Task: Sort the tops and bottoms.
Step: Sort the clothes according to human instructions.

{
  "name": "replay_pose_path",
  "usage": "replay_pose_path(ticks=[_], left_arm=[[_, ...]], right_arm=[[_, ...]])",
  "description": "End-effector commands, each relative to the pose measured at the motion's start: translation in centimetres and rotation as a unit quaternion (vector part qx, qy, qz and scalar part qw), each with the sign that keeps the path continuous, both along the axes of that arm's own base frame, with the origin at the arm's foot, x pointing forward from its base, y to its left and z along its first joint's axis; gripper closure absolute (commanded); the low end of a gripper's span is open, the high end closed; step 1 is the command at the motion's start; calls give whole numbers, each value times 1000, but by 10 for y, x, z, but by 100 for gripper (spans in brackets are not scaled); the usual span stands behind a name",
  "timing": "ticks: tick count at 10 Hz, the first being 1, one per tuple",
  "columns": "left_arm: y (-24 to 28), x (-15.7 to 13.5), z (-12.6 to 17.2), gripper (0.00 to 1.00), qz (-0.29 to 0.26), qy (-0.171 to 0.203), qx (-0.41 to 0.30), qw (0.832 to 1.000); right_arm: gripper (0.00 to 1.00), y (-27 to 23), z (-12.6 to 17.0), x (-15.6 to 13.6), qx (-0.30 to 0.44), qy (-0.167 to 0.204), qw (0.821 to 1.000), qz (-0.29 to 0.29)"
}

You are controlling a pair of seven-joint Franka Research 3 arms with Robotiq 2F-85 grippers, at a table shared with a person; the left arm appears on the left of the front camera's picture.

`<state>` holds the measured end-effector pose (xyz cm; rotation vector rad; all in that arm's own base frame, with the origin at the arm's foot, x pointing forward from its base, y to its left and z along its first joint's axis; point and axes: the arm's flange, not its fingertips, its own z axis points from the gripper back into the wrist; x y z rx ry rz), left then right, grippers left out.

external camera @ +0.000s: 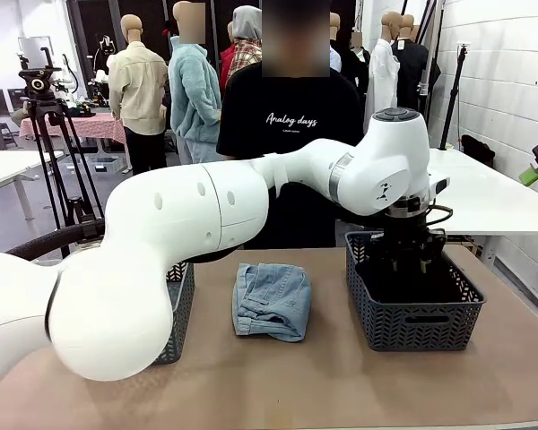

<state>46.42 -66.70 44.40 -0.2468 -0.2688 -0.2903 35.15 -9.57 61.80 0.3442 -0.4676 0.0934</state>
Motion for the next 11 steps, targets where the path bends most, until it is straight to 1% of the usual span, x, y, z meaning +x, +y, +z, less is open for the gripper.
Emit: replay_pose_path(ticks=[1,3,4,5,6,7,11], left_arm=[[-13,15,16,0,-31,3,17,999],[-7,24,41,0,-42,1,-15,999],[-4,26,47,0,-46,5,-22,999],[-2,24,53,0,-45,5,-30,999],[2,21,56,0,-52,11,-30,998],[12,11,39,0,-33,-11,-24,999],[12,11,39,0,-33,-11,-24,999]], right_arm=[[0,1,-3,1,3,-2,1000,1],[0,1,-3,1,3,-2,1000,1],[0,1,-3,1,3,-2,1000,1],[0,1,-3,1,3,-2,1000,1],[0,1,-3,1,3,-2,1000,1],[0,1,-3,1,3,-2,1000,1],[0,1,-3,1,3,-2,1000,1]])
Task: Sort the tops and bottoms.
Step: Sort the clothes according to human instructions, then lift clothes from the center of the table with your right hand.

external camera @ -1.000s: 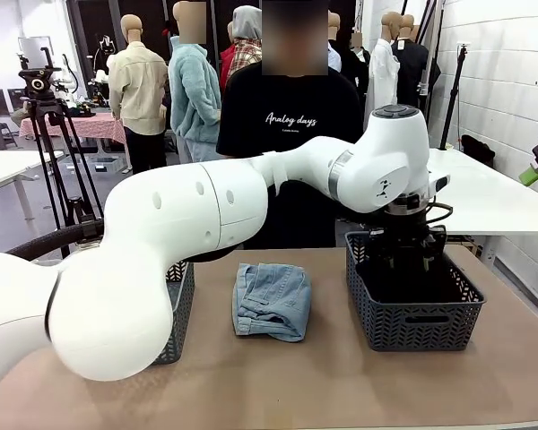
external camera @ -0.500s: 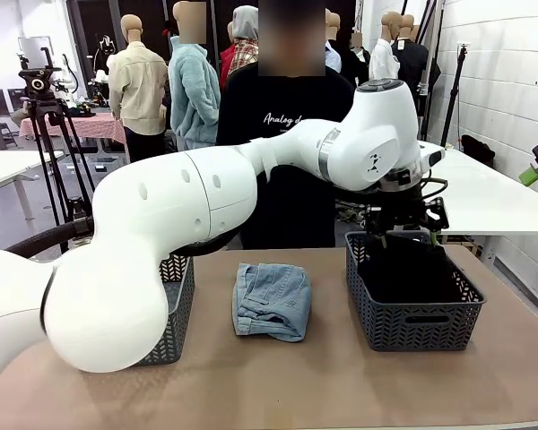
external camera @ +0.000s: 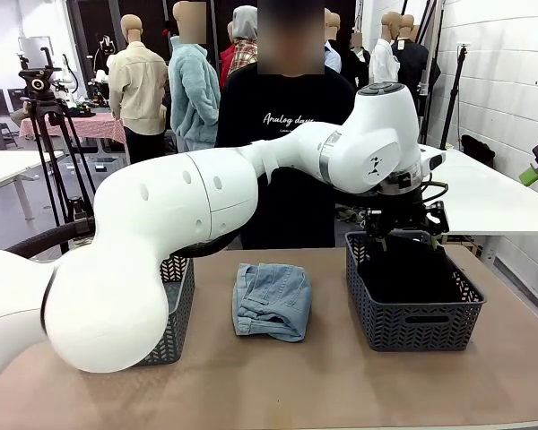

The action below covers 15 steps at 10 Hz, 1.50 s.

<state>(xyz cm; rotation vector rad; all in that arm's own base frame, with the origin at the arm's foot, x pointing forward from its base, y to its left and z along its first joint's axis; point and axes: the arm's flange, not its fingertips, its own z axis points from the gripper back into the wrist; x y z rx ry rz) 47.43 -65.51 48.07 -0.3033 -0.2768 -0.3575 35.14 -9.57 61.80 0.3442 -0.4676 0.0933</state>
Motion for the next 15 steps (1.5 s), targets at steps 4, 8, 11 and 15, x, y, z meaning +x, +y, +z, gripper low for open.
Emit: replay_pose_path(ticks=[4,8,11,15], left_arm=[[0,1,2,0,4,-6,0,1000],[0,1,2,0,4,-6,0,1000],[0,0,0,0,0,0,0,1000],[85,11,77,0,-4,-144,14,989]], right_arm=[[0,1,-3,1,2,-2,1000,1],[0,1,-3,1,2,-2,1000,1],[0,1,-3,1,2,-2,1000,1],[0,1,-3,1,2,-2,1000,1]])
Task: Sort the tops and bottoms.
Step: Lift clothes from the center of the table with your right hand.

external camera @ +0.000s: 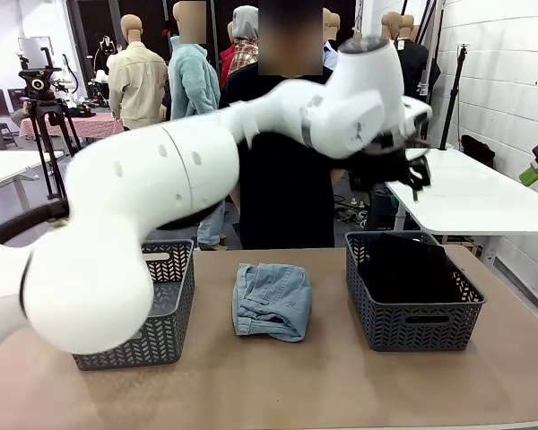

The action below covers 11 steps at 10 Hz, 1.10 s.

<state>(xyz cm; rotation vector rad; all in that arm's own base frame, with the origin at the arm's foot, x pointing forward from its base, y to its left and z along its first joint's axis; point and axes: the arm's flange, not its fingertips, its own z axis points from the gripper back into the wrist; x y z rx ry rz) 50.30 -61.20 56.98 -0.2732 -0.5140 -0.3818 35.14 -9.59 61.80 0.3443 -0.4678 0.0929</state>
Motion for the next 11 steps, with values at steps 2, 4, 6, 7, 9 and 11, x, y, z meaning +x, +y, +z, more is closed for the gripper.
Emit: replay_pose_path(ticks=[2,4,6,7,9,11], left_arm=[[90,-17,-19,0,-42,-8,79,996],[127,-17,-33,0,-60,18,135,989],[139,-20,-49,0,-49,55,171,983],[141,-20,-49,0,-44,68,193,978],[110,15,-43,0,-40,53,187,980],[110,15,-43,0,-40,53,187,980]], right_arm=[[0,1,-3,1,2,-2,1000,1],[0,1,-3,1,2,-2,1000,1],[0,1,-3,1,2,-2,1000,1],[0,1,-3,1,2,-2,1000,1],[0,1,-3,1,2,-2,1000,1],[0,1,-3,1,2,-2,1000,1]])
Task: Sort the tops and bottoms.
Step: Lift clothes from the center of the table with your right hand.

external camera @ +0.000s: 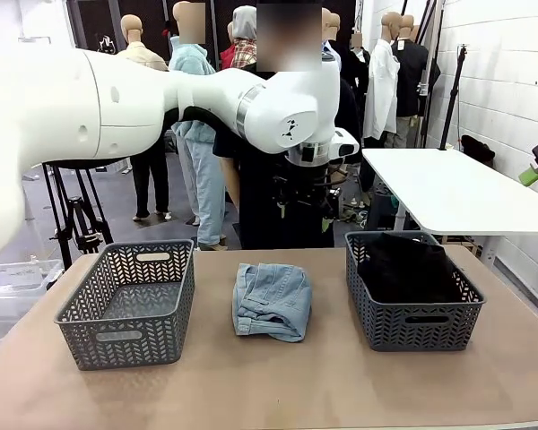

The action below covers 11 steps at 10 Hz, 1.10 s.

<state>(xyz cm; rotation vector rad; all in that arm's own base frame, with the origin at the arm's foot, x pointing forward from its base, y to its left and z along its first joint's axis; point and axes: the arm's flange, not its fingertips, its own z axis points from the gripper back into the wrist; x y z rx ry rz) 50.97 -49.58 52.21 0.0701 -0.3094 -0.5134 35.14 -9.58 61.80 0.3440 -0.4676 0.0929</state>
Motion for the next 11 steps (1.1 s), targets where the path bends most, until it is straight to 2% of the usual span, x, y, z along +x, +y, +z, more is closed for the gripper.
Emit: replay_pose_path(ticks=[1,2,3,6,7,8,9,11], left_arm=[[3,-3,1,0,2,2,5,1000],[-12,-10,-16,0,-16,33,20,999],[-7,-7,-37,0,22,60,37,997],[40,-4,-89,0,126,92,71,985],[51,-2,-102,0,138,114,37,983],[65,1,-118,0,175,98,10,980],[74,6,-132,0,185,91,-20,978],[86,13,-139,0,192,109,-64,973]], right_arm=[[0,1,-3,1,3,-2,1000,1],[0,1,-3,1,3,-2,1000,1],[0,1,-3,1,3,-2,1000,1],[0,1,-3,1,3,-2,1000,1],[0,1,-3,1,3,-2,1000,1],[0,1,-3,1,3,-2,1000,1],[0,1,-3,1,3,-2,1000,1],[0,1,-3,1,3,-2,1000,1]])
